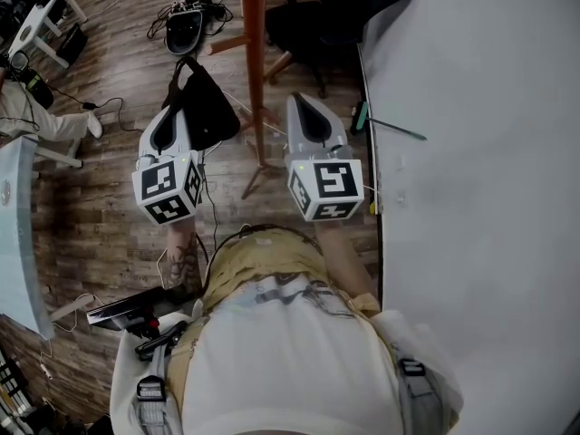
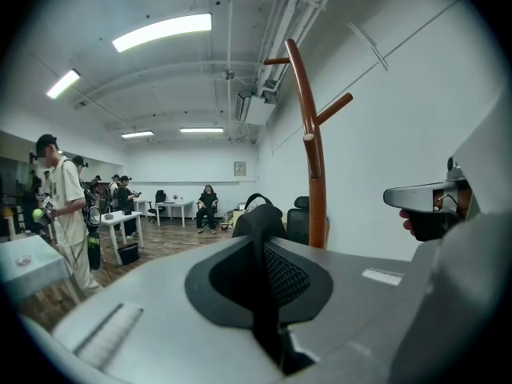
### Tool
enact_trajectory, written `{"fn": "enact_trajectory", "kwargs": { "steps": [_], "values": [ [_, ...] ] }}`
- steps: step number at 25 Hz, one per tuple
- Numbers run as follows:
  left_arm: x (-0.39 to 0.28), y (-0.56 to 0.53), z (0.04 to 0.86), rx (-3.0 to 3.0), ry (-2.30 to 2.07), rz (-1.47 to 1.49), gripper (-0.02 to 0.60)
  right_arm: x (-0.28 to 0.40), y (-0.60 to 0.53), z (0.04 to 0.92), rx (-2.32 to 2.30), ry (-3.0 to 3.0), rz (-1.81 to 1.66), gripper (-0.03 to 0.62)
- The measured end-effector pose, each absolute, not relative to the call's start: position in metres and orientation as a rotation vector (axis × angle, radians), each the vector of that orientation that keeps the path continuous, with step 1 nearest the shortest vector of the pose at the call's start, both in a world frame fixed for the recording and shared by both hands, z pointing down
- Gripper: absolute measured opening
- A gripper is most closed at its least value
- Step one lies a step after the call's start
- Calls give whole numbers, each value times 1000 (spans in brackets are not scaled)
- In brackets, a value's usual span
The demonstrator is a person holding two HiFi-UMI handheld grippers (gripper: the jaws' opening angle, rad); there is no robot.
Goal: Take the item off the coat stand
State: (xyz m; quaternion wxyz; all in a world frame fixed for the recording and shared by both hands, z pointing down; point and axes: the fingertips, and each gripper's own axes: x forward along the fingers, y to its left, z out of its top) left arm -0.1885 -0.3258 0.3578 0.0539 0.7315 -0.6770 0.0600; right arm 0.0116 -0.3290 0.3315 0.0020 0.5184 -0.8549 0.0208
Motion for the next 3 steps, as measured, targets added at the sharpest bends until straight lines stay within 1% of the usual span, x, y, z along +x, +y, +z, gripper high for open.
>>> {"fn": "enact_trajectory", "kwargs": {
  "steps": [3],
  "values": [
    [-189, -327, 359, 2220, -2056, 187, 8, 13, -331, 332, 1626, -2682, 69, -2]
  ]
}}
